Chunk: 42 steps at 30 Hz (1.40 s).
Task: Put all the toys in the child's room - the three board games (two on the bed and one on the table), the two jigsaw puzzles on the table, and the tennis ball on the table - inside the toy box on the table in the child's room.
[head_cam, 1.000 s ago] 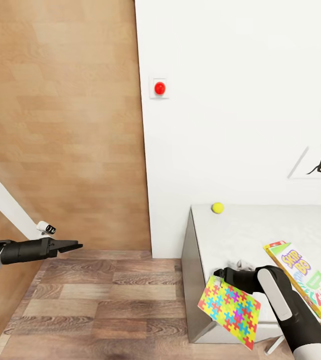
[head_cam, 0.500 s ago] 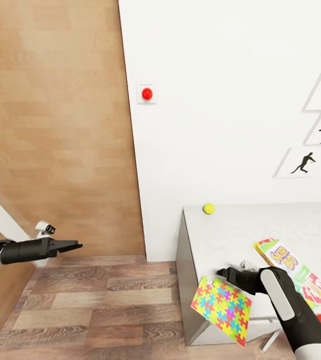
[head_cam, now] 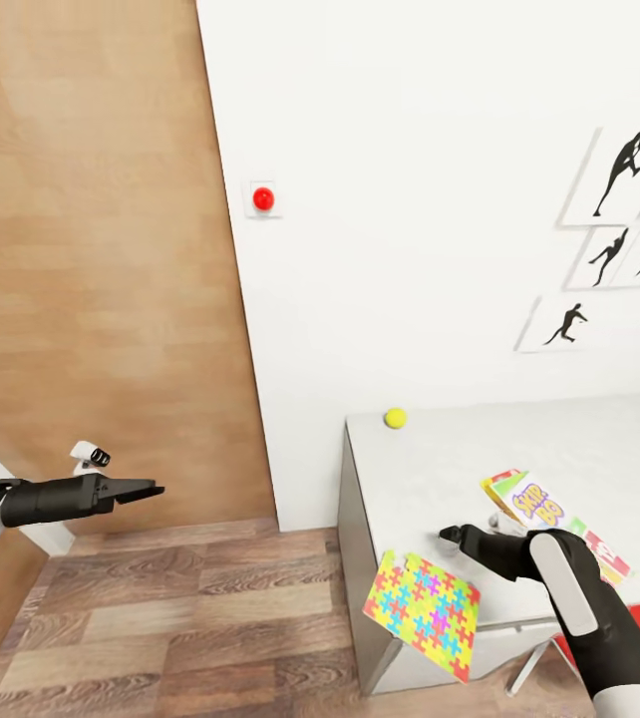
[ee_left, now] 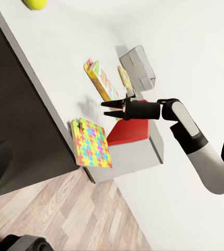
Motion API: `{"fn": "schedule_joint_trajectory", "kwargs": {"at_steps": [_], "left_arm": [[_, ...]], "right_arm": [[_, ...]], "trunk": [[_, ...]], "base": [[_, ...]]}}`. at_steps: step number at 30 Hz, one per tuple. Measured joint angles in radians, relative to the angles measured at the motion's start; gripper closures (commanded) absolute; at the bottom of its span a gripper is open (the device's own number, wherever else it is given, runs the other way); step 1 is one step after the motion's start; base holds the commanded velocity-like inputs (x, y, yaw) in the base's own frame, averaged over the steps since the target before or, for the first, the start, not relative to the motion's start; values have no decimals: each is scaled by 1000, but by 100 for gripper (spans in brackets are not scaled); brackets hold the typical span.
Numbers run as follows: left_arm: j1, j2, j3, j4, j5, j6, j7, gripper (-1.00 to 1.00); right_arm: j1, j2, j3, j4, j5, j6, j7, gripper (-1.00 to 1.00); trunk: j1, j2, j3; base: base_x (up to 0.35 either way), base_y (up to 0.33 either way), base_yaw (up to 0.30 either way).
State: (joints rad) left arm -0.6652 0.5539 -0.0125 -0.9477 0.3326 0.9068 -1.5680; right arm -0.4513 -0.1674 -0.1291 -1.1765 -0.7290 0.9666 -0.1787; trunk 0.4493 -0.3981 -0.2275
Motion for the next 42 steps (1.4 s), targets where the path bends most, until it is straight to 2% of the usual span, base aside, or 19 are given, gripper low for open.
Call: {"fn": "schedule_joint_trajectory", "kwargs": {"at_steps": [9, 15, 21, 24, 29, 33, 40, 41, 42], "left_arm": [[0, -1, 0, 0, 0, 0, 0, -100], [0, -1, 0, 0, 0, 0, 0, -100], [0, -2, -1, 0, 0, 0, 0, -100], [0, -2, -1, 0, 0, 0, 0, -100], [0, -2, 0, 0, -1, 0, 0, -100], [0, -2, 0, 0, -1, 0, 0, -100], [0, -5, -1, 0, -3, 0, 0, -100], [0, -5, -1, 0, -3, 0, 0, -100], [0, -5, -2, 0, -4, 0, 0, -100]], "right_arm": [[3, -1, -19, -64, -7, 6, 7, -100], [17, -3, -20, -175, -16, 29, 18, -100], [41, -3, -25, -295, -40, 73, 71, -100], [55, -3, -30, -320, -56, 77, 98, -100], [104, -5, -55, -353, -118, 76, 188, -100], [159, -13, -93, -363, -165, 76, 284, -100], [285, -33, -219, -366, -185, 76, 544, -100], [286, -32, -220, -366, -186, 76, 546, -100], [306, -33, -240, -365, -184, 76, 585, -100]], "trunk": [[0, 0, 14], [0, 0, 23], [0, 0, 32], [0, 0, 37], [0, 0, 45], [0, 0, 51], [0, 0, 61], [0, 0, 63], [0, 0, 65]], "base": [[0, 0, -149], [0, 0, -149], [0, 0, -149], [0, 0, -149], [0, 0, -149], [0, 0, -148], [0, 0, -137], [0, 0, -131], [0, 0, -130]]}}
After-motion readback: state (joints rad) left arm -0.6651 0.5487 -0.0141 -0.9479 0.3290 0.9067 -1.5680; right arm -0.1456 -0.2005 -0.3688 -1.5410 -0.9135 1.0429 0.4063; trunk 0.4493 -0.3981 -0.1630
